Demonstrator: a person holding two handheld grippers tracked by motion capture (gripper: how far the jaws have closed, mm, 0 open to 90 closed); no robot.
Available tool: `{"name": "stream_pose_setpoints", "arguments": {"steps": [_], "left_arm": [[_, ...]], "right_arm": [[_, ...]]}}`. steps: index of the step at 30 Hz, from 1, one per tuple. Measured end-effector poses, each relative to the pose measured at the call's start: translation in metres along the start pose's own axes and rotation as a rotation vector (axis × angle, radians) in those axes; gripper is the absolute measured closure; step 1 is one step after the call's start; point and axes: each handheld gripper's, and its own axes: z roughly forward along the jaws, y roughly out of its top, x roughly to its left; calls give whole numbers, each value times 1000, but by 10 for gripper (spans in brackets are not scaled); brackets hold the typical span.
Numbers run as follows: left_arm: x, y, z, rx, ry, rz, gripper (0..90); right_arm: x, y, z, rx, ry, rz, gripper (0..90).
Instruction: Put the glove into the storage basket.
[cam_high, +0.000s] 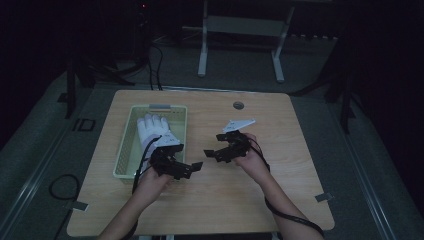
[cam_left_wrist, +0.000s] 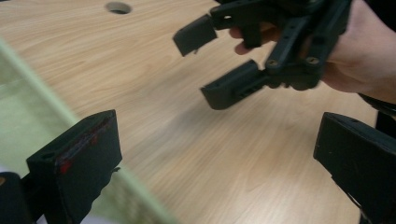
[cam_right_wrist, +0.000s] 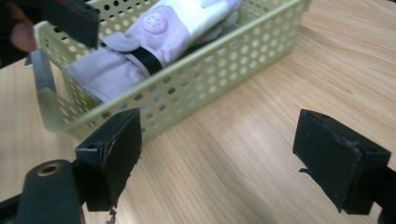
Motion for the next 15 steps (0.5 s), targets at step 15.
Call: {"name": "stream_pose_setpoints", "arguments": {"steps": [15], "left_arm": [[-42, -5, 38, 15, -103, 110, 11]], "right_arm": [[-22, -35, -32, -15, -46, 14, 155]]}}
